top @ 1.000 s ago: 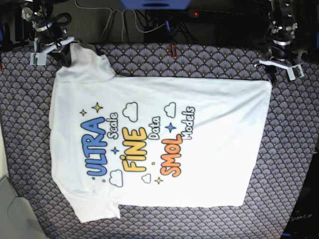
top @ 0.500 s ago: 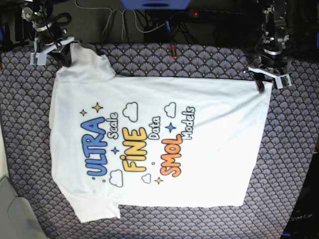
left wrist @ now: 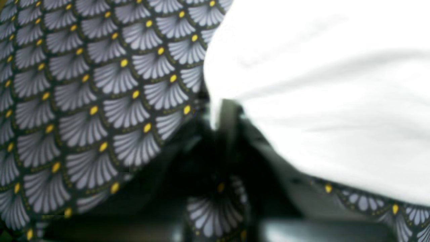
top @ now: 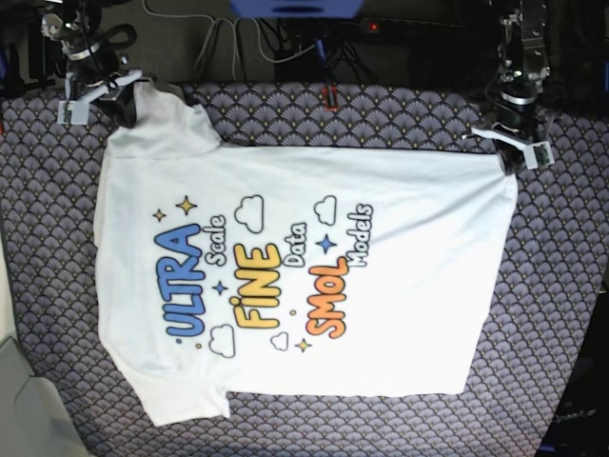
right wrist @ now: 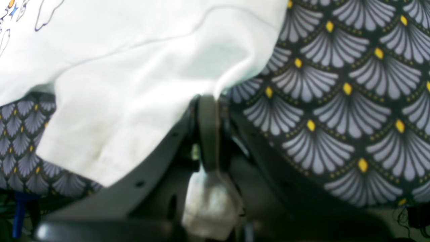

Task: Fold the T-shirt properly
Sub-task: 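Grasp the shoulder seams near the collar with both grippers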

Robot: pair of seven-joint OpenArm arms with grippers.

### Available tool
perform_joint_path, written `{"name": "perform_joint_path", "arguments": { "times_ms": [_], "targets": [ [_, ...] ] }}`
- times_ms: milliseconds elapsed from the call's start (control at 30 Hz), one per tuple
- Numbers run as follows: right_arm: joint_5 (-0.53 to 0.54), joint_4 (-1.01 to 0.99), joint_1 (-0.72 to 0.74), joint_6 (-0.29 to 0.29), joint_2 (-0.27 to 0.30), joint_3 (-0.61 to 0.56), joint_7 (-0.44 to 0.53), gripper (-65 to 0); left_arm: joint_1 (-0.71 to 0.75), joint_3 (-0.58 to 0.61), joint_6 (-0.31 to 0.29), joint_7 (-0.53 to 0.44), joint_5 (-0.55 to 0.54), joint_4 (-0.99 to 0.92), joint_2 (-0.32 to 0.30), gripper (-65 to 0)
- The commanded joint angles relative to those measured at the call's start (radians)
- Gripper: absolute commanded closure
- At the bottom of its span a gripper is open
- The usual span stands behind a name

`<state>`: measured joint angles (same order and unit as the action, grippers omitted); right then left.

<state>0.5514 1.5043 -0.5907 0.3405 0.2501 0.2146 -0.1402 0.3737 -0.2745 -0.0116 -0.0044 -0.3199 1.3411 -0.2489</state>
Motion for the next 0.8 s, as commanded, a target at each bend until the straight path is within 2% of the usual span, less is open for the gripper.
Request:
{"name": "perform_joint_path", "arguments": {
  "times_ms": [0, 200, 400, 767],
  "targets": [
    [-0.04, -0.011, -0.015, -0.028, 0.01, -0.004, -0.097, 0.0, 0.009, -0.004, 0.014, 0.007, 0.001, 0.005, -0.008, -0.7],
    [-0.04, -0.008, -0.015, -0.028, 0.03, -0.004, -0.091, 0.0, 0.02, -0.007, 0.014, 0.007, 0.001, 0.015, -0.008, -0.4],
    [-0.04, 0.086, -0.019, -0.028, 0.053, -0.001, -0.094, 0.0, 0.026, -0.007, 0.014, 0.011, 0.001, 0.018, -0.008, -0.5],
    [-0.04, 0.186, -0.012, -0.028, 0.096, 0.001, -0.095, 0.0, 0.023, -0.01, 0.014, 0.232, 0.0, 0.176, -0.007, -0.5]
  ]
}}
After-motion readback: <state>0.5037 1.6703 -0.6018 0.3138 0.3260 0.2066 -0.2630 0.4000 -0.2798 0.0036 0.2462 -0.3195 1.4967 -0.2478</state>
